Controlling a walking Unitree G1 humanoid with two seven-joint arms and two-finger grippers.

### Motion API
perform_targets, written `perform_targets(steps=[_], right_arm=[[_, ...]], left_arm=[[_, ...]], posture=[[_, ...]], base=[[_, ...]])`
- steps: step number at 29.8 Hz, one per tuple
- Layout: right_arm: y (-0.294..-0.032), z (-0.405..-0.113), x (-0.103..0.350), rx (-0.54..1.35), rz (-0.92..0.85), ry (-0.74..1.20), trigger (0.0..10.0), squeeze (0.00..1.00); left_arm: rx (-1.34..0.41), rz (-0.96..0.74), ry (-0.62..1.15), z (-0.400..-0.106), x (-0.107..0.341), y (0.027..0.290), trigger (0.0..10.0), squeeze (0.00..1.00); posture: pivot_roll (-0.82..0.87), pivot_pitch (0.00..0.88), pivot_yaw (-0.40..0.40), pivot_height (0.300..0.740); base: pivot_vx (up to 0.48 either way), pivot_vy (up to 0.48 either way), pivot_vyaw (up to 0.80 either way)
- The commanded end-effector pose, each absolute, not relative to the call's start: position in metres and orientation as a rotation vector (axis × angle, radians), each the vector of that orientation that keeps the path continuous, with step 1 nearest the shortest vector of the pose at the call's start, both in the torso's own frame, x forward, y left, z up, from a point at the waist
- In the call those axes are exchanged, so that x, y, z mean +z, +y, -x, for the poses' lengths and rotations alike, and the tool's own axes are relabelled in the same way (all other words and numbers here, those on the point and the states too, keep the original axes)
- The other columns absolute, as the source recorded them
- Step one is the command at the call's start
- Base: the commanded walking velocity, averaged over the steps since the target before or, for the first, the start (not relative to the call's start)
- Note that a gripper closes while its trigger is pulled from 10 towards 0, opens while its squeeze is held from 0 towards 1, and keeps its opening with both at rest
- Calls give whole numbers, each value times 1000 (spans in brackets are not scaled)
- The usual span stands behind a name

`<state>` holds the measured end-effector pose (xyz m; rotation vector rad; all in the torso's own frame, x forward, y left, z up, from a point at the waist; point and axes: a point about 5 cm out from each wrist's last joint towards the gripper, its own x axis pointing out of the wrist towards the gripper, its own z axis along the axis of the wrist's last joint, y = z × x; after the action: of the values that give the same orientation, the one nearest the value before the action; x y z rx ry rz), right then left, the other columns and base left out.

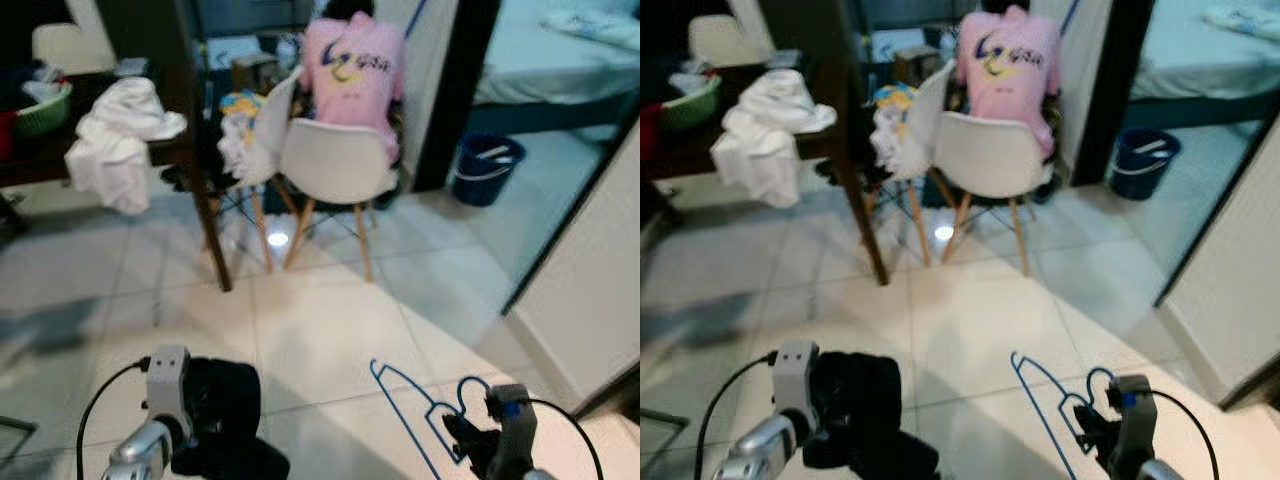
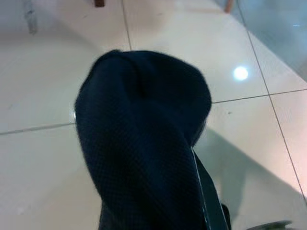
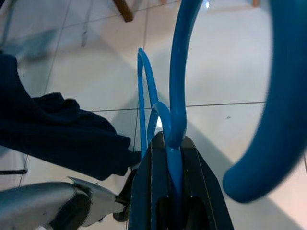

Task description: Hang hanger

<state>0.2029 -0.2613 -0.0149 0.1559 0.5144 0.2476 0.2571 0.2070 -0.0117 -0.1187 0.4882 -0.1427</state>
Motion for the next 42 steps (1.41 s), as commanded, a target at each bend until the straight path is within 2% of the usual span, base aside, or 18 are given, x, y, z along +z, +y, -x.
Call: perform_targets(steps=[1,4,13,32,42], right_arm=[[-261,-200,-17,245,-166,519,10000,0],[-261,-199,-17,239,-183,508,10000,0],[-260,-197,-19,261,-149,529,10000,0],[-255,-197,-18,294,-135,513,10000,0],[-259,-197,-15,281,-146,497,10000,0]], left_arm=[[-145,101,475,-258,-9,209,10000,0],[-145,84,461,-258,-8,210,10000,0],[-136,75,436,-257,-6,211,10000,0],[-125,83,414,-259,-2,214,10000,0],[-136,70,312,-278,22,214,10000,0]], posture=[[3,114,4,740],[3,112,4,740],[5,104,6,740],[2,115,0,740],[4,119,-4,740]], base=[[0,0,775],[0,0,0],[433,0,0],[480,0,760],[480,0,0]])
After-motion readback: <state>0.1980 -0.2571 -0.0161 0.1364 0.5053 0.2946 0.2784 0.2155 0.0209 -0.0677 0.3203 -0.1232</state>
